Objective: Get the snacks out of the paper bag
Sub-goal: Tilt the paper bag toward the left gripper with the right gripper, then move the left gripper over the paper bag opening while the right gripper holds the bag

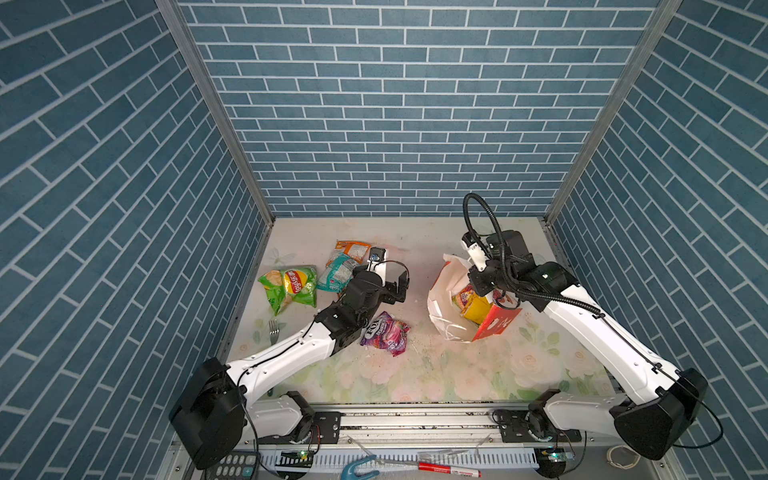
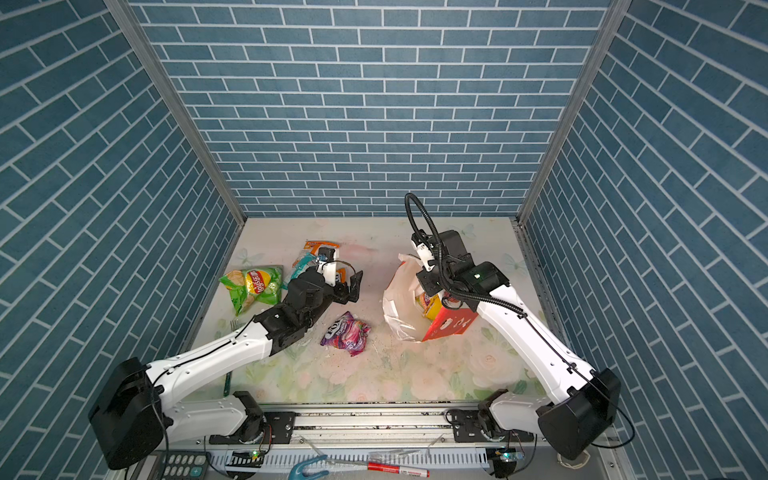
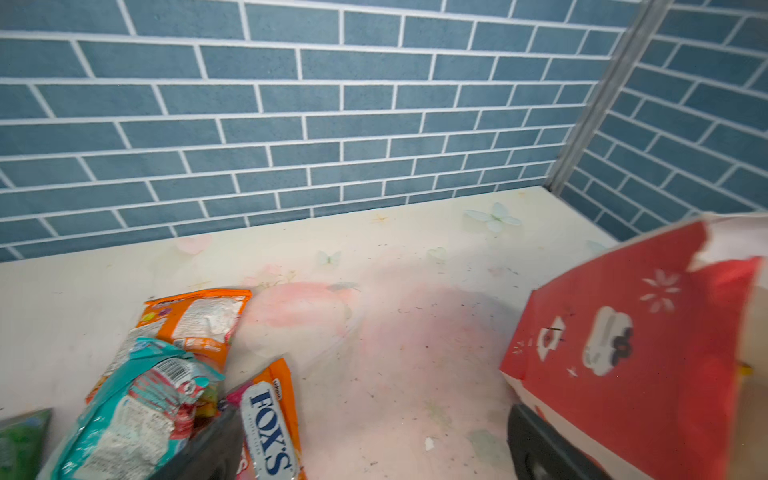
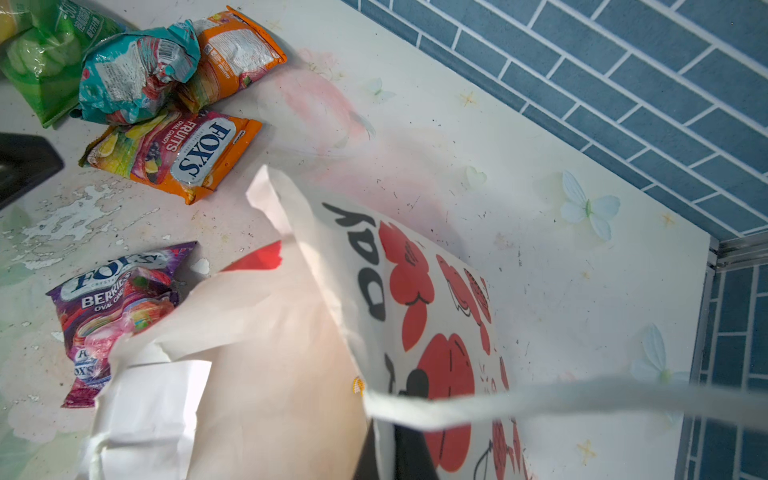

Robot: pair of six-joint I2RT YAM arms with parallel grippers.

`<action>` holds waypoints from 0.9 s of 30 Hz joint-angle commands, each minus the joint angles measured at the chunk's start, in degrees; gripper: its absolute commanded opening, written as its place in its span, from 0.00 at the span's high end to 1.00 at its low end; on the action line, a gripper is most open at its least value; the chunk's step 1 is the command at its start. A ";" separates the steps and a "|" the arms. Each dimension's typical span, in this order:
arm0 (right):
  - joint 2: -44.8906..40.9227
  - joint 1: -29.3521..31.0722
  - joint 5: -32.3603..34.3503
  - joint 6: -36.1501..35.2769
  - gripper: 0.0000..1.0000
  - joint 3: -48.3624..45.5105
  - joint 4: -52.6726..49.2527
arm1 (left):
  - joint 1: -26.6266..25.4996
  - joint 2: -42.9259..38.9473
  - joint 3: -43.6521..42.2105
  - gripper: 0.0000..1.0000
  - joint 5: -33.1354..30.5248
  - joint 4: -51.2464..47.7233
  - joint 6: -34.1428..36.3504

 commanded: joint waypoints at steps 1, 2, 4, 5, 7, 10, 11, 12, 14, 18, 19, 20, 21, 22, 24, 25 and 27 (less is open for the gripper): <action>-1.20 0.15 -0.57 1.78 0.94 -0.61 1.56 | 0.17 -2.92 1.24 0.01 13.18 1.11 -2.64; -1.26 0.15 -0.62 1.79 0.94 -0.66 2.02 | 0.16 -3.05 1.92 0.01 16.31 1.14 -3.43; -1.37 0.11 0.20 1.54 0.94 -0.75 2.79 | 0.07 -3.06 2.99 0.00 21.01 1.55 -5.23; -1.23 0.15 1.30 1.40 0.94 -0.70 3.15 | -0.02 -2.83 3.45 0.00 22.97 2.11 -6.09; -0.50 0.14 4.62 1.18 0.95 -0.25 3.50 | -0.19 -2.13 4.15 0.00 24.81 2.84 -7.15; 1.73 0.01 10.72 1.13 0.98 2.13 2.57 | -0.32 -0.31 6.56 0.01 25.17 0.61 -7.35; 2.56 -0.02 12.33 0.70 0.99 2.95 2.20 | -0.28 0.24 7.65 0.01 25.17 -0.80 -7.10; 3.25 -0.11 13.75 0.49 0.99 3.77 1.96 | -0.30 0.62 8.49 0.01 25.17 -1.78 -6.75; 4.83 -0.88 15.95 -0.41 1.00 5.24 1.55 | -0.37 1.38 9.92 0.01 25.08 -3.41 -6.12; 7.18 -5.45 16.59 -0.80 1.00 7.82 1.73 | -0.46 1.71 12.15 0.01 24.09 -6.28 -5.17; 7.61 -6.77 16.87 -1.04 1.00 8.61 2.09 | -0.46 1.55 12.55 0.01 23.70 -6.98 -4.87; 8.20 -7.70 17.89 -1.37 1.00 9.41 2.53 | -0.46 1.44 12.73 0.01 23.20 -7.42 -4.63; 8.59 -8.43 18.81 -1.94 1.00 10.12 3.03 | -0.46 1.15 12.74 0.01 22.89 -7.64 -4.63; 9.13 -9.00 19.90 -2.78 1.00 11.19 3.66 | -0.46 0.87 12.83 0.01 22.53 -7.88 -4.61; 10.30 -9.45 21.18 -5.18 1.00 13.47 4.62 | -0.54 0.40 12.58 0.01 22.12 -7.89 -4.61; 11.12 -9.47 21.64 -6.38 1.00 14.97 4.89 | -0.54 0.23 12.62 0.01 22.01 -8.12 -4.59; 12.83 -9.43 21.39 -7.90 1.00 18.10 4.98 | -0.62 0.14 12.56 0.01 21.64 -8.27 -4.60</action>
